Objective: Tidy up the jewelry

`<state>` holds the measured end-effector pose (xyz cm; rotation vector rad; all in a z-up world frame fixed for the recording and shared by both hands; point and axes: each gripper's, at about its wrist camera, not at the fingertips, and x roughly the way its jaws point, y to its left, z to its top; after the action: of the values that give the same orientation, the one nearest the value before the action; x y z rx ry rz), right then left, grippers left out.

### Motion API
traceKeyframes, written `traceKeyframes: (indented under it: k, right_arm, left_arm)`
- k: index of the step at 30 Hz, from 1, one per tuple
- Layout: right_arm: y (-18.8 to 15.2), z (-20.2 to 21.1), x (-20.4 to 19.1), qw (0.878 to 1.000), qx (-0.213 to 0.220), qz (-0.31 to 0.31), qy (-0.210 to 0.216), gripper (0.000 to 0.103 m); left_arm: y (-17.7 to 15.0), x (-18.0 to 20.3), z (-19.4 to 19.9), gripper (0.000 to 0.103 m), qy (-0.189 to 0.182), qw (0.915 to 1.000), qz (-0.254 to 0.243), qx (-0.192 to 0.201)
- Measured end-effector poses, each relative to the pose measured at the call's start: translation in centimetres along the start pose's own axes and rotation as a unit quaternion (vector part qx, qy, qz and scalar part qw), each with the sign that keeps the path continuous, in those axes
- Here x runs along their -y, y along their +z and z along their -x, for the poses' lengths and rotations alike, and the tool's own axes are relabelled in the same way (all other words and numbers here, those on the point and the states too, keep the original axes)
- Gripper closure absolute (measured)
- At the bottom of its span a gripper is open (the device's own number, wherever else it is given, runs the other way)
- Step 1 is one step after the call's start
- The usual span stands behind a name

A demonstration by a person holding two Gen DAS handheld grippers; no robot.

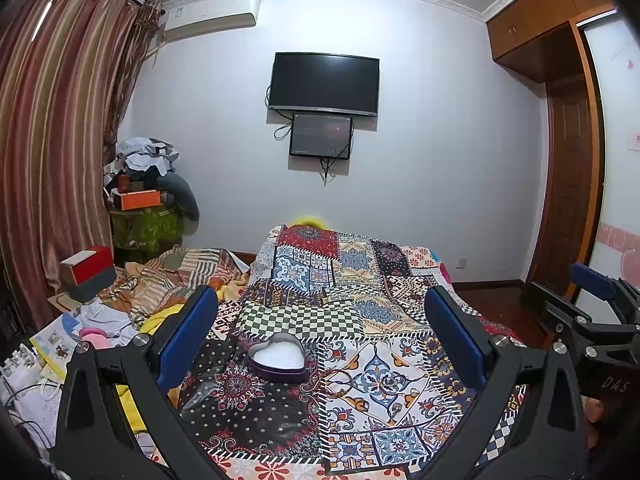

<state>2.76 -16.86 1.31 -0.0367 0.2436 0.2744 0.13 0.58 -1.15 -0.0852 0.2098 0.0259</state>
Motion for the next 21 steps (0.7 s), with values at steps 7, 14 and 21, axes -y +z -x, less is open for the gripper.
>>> traceKeyframes:
  k: [7, 14, 21]
  right_arm:
    - [-0.2, -0.6, 0.2, 1.000, -0.007, 0.004, -0.006, 0.000]
    - [-0.6, -2.3, 0.7, 1.000, -0.027, 0.001, -0.013, 0.000]
    - [-1.6, -4.6, 1.6, 0.998, -0.058, -0.008, -0.016, 0.000]
  left_arm:
    - [0.2, 0.3, -1.1, 0.000, 0.000, 0.9999, -0.002, -0.011]
    - [-0.1, 0.0, -3.0, 0.000, 0.001, 0.9995, -0.001, -0.031]
    - [-0.9, -0.2, -5.8, 0.000, 0.005, 0.9979, 0.000, -0.065]
